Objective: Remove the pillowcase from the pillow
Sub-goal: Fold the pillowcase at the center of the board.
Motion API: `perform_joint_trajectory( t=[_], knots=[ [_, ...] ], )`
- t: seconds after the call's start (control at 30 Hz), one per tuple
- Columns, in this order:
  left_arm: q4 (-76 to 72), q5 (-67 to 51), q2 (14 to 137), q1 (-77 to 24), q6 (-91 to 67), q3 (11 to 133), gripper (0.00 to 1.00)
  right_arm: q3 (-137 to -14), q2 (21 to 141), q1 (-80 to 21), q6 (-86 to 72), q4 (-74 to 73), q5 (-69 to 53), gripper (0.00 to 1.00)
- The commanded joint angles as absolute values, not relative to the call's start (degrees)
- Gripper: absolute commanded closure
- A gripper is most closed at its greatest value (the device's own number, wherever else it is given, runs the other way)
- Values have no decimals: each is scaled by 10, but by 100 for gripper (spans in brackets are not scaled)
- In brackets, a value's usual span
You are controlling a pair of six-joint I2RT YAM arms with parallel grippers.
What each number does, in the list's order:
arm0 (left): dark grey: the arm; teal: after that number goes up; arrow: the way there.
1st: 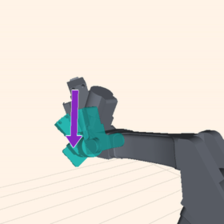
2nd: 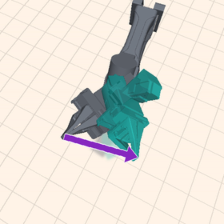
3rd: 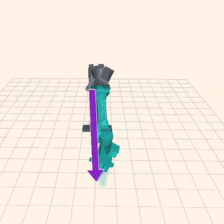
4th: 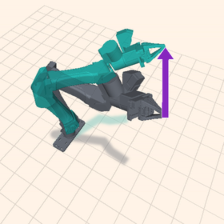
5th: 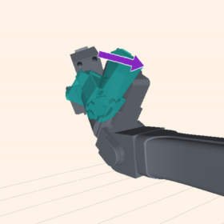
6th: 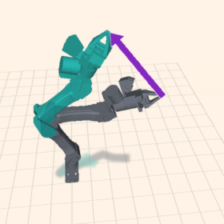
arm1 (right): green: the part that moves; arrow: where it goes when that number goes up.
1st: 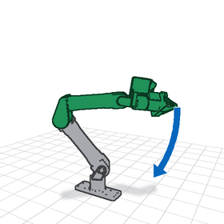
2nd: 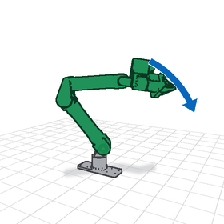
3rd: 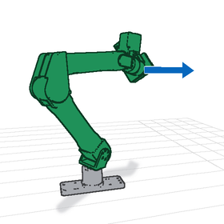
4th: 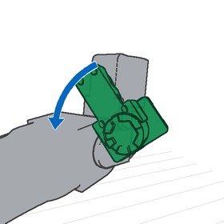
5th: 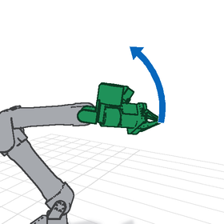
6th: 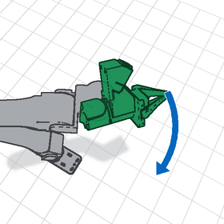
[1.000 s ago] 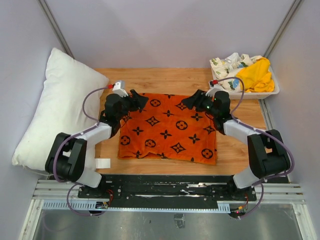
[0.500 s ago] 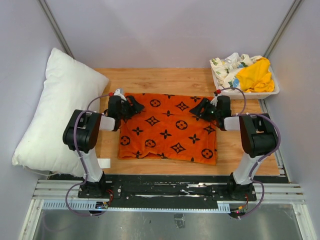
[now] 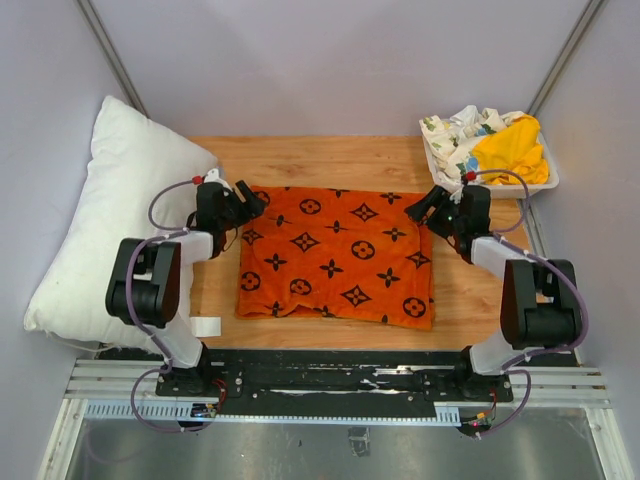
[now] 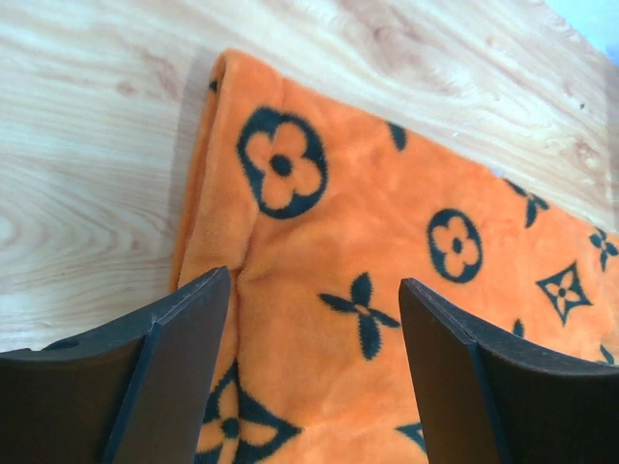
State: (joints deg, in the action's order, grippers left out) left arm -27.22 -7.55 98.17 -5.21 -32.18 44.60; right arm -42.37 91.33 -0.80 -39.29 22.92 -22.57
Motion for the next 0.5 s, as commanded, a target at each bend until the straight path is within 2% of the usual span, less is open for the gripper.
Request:
perform_joint_trajectory(
  t=[0.0,0.2,0.37,0.47],
  knots=[
    [-225,-39,917,-63,-270,469,24,-469,868,10,-345,137,-152,29],
    [-212,-38,898,-72,-267,464,24,-504,897,16,-313,62,-95,42],
    [-214,-47,900,-73,-273,455,23,-524,950,22,-307,70,-98,54],
    [-211,-43,898,-73,-269,451,24,-538,974,22,-305,75,-100,55]
  ],
)
